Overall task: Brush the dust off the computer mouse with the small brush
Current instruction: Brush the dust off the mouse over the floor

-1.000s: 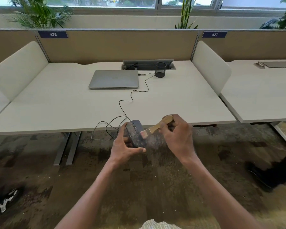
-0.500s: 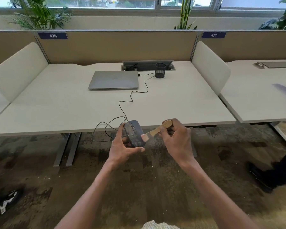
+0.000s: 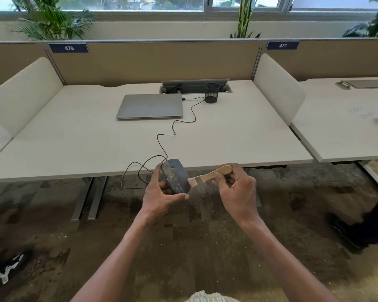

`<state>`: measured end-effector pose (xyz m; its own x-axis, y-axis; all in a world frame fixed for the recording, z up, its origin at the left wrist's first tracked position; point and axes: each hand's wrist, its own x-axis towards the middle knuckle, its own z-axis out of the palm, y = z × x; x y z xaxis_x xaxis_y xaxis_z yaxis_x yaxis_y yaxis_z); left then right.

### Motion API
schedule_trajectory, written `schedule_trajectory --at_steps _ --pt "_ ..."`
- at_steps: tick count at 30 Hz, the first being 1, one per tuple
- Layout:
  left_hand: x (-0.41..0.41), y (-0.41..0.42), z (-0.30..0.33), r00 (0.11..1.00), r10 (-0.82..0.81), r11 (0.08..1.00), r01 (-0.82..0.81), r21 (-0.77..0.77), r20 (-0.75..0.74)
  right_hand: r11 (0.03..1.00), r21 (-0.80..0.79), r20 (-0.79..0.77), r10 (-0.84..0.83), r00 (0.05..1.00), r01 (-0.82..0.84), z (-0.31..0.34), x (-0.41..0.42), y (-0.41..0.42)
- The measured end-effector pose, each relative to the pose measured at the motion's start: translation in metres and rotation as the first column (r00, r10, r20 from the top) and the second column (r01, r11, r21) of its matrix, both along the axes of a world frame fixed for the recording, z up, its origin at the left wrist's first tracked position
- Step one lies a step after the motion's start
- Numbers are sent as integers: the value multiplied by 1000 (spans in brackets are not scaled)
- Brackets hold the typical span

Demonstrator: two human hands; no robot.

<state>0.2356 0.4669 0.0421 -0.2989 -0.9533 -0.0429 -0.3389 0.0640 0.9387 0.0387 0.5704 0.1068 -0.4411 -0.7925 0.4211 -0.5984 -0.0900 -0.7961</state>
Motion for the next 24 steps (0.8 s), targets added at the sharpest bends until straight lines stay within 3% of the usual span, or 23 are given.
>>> schedule_trajectory --at_steps 13,18,24 --pt "-3 -7 -3 999 -36 999 37 22 -37 996 46 89 79 993 -83 -10 -9 0" --pt "-2 -8 -3 998 -68 998 68 20 0 1000 10 55 11 998 -11 -8 -19 -4" --pt "-2 -8 -4 993 -101 994 104 43 -62 979 120 84 153 985 -163 -4 -26 -9"
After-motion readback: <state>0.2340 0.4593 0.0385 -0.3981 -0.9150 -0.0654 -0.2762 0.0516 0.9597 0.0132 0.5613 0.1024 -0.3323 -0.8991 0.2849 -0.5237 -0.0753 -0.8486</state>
